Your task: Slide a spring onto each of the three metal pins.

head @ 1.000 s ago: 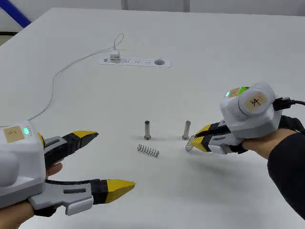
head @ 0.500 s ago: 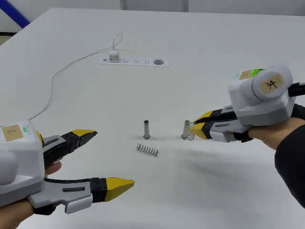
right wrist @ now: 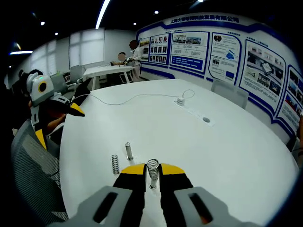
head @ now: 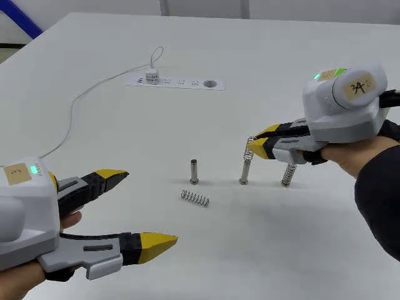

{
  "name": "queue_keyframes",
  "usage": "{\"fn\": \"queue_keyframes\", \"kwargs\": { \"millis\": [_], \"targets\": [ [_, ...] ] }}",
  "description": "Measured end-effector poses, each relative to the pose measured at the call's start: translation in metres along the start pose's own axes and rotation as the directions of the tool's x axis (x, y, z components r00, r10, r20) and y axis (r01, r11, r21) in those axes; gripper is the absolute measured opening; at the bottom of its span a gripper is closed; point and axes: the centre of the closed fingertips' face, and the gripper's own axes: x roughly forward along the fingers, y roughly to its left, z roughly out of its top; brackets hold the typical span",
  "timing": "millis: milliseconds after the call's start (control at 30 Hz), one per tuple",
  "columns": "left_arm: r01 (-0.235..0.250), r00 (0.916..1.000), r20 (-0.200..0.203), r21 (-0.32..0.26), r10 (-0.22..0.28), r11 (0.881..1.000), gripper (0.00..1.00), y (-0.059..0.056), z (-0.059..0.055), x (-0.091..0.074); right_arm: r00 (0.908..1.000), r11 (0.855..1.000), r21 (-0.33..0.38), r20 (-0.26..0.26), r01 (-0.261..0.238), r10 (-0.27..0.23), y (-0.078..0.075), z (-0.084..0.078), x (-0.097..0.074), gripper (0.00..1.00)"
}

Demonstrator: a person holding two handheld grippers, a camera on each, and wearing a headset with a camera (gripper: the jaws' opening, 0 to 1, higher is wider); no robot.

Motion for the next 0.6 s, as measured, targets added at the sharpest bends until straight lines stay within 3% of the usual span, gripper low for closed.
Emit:
{"fn": "queue_keyframes", "kwargs": {
  "millis": [600],
  "targets": [
    [0.0, 0.9999, -0.01, -0.009, 0.0, 1.0, 0.83, 0.001, -0.004, 0.001, 0.9995, 0.999, 0.032, -0.032, -0.003, 0.004, -0.003, -0.017, 0.013, 0.12]
  ]
}}
